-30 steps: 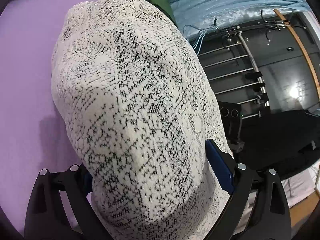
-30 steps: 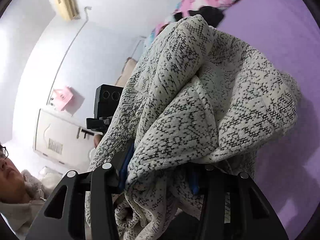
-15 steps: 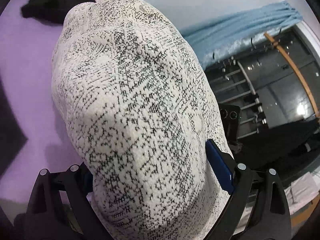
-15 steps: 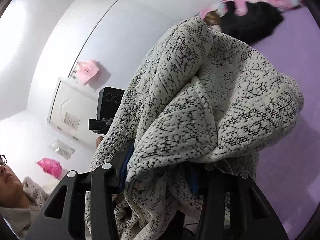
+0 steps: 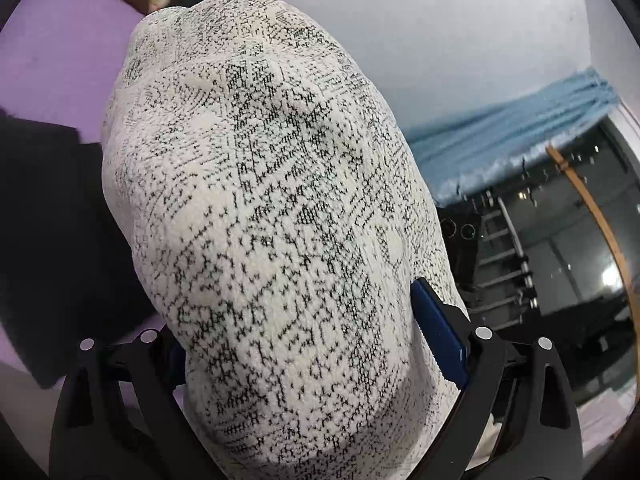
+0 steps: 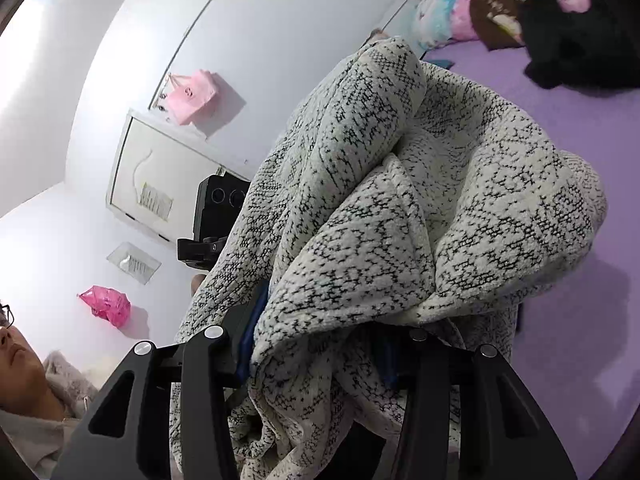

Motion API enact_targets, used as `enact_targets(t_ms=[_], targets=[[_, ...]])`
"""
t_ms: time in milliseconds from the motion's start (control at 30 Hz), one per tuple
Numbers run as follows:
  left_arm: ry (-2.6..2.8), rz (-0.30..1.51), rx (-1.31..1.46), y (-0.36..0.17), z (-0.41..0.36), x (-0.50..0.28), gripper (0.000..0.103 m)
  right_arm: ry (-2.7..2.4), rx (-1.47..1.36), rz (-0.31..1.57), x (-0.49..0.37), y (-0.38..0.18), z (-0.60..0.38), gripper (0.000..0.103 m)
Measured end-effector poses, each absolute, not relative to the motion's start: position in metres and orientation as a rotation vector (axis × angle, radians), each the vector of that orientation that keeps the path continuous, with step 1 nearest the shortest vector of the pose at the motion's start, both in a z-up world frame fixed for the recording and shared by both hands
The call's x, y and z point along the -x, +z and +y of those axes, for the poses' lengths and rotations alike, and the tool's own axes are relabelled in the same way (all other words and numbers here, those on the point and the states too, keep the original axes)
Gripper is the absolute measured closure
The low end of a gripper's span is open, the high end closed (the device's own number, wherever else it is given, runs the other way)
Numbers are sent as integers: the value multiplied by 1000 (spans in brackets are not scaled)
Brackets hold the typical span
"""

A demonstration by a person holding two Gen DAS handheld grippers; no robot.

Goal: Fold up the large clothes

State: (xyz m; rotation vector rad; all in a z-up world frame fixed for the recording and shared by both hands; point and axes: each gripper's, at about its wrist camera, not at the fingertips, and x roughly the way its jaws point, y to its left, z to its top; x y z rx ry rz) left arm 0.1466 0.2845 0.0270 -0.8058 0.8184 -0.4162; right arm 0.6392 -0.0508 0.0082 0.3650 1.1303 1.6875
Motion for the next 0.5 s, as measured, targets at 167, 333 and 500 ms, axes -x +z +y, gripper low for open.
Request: enact_targets(t_ms=[167, 333, 500], targets=[[-353, 785, 857, 17, 350, -128, 14, 1730, -328, 1167, -629, -10, 21, 57], [-308, 763, 915, 6, 406, -112, 14, 1770, -286, 1219, -644, -28, 91, 57], [-271, 743, 945, -4, 439, -99, 14, 1803, -256, 1242, -648, -40, 139, 57]])
